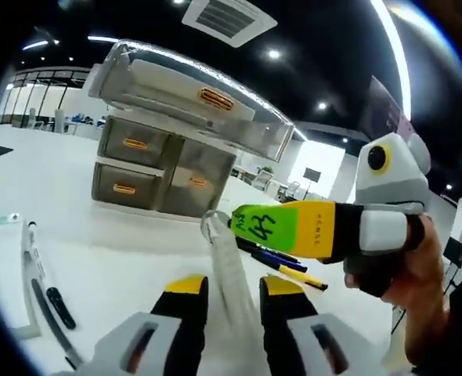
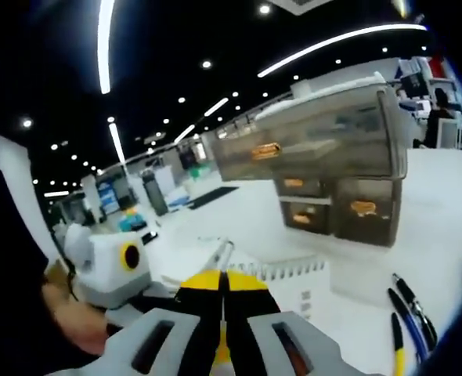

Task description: Pick up the scattered pens and sticky notes one by one and arrange them into an orderly layout on the desk, lining the pens up parallel to each other and squaring the sticky note stack until the whole desk area is clear and organized

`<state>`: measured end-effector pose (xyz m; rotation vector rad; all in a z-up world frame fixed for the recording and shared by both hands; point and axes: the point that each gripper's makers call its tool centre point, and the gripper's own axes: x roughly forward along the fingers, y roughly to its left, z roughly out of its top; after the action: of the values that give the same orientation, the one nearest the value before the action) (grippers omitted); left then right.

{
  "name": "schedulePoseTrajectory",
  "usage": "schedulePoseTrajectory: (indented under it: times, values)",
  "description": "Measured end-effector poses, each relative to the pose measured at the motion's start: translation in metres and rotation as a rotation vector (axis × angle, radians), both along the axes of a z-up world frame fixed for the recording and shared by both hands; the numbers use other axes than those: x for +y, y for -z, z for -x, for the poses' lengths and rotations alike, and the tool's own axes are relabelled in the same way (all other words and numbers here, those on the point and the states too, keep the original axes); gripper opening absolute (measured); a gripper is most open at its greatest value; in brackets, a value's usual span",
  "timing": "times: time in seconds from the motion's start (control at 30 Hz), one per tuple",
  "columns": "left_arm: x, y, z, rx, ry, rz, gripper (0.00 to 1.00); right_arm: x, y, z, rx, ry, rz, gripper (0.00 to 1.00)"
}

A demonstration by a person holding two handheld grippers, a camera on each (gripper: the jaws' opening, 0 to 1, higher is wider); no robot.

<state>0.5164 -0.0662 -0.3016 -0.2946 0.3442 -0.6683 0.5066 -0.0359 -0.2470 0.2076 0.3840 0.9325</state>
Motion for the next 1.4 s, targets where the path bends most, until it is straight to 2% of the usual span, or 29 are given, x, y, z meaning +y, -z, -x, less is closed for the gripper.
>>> schedulePoseTrajectory:
  times: [0.17, 0.33, 0.5, 0.57, 0.77, 1.07, 1.3, 1.4]
  values:
    - [-0.002, 0.002, -0.003, 0.008, -0.002, -0.005, 0.25, -0.002, -0.001, -0.002, -0.001, -0.005, -0.007, 0.0]
    - [-0.007, 0.004, -0.003, 0.006, 0.031, -0.034, 0.14, -0.002, -0.003, -0.002, 0.0, -0.013, -0.016, 0.0]
    - [-0.006, 0.003, -0.003, -0.004, 0.036, -0.046, 0.14, -0.003, -0.004, -0.002, -0.018, -0.012, -0.013, 0.0]
    - [-0.001, 0.003, -0.003, -0.031, 0.03, -0.093, 0.12, -0.002, -0.005, 0.0, -0.011, -0.014, -0.025, 0.0]
    - [0.013, 0.0, -0.003, -0.081, 0.014, -0.156, 0.09, 0.004, -0.009, 0.006, 0.005, -0.035, -0.055, 0.0]
    - [0.025, -0.005, -0.001, -0.198, 0.051, -0.341, 0.07, 0.007, -0.014, 0.016, 0.014, -0.04, -0.087, 0.0]
    - [0.025, -0.006, 0.0, -0.233, 0.08, -0.404, 0.07, 0.004, -0.015, 0.019, 0.025, -0.028, -0.109, 0.0]
    - [0.027, -0.006, -0.001, -0.262, 0.093, -0.446, 0.07, 0.003, -0.016, 0.02, -0.004, -0.03, -0.117, 0.0]
